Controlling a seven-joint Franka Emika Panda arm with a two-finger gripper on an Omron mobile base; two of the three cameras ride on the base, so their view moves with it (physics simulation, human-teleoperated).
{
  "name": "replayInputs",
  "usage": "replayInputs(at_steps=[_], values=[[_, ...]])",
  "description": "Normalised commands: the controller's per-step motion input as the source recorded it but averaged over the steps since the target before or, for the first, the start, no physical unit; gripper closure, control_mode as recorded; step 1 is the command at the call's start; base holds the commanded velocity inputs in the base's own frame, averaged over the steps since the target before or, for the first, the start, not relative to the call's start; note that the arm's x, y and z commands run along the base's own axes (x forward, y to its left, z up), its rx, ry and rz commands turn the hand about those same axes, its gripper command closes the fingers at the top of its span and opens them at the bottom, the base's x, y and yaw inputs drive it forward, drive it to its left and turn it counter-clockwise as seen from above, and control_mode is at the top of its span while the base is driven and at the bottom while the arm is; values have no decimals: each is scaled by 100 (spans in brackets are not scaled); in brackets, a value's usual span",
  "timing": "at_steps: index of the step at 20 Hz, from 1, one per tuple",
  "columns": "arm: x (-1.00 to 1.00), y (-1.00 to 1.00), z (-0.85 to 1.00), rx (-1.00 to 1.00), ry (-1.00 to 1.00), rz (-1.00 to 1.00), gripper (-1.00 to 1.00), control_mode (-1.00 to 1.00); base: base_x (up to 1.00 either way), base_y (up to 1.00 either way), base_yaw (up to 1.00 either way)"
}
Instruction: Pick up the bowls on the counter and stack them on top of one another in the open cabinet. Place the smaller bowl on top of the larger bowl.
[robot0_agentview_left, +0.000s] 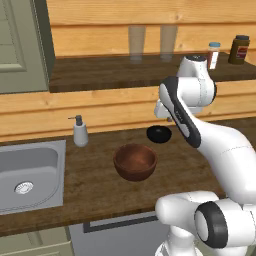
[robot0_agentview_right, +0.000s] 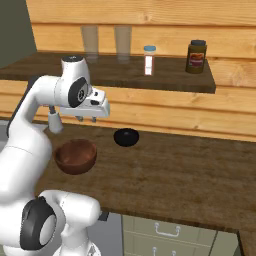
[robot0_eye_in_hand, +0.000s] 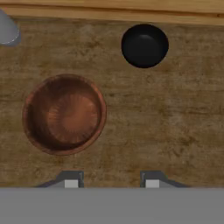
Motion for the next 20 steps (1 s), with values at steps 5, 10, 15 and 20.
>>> replayInputs(at_steps=[5, 10, 15, 20], values=[[2, -60, -44, 12, 8, -8, -100, -100, 0, 0, 0], [20, -100, -68, 26, 11, -17, -100, -100, 0, 0, 0], [59, -92, -42, 11, 0, -16, -100, -100, 0, 0, 0], [70, -29, -27, 3, -6, 0, -100, -100, 0, 0, 0]])
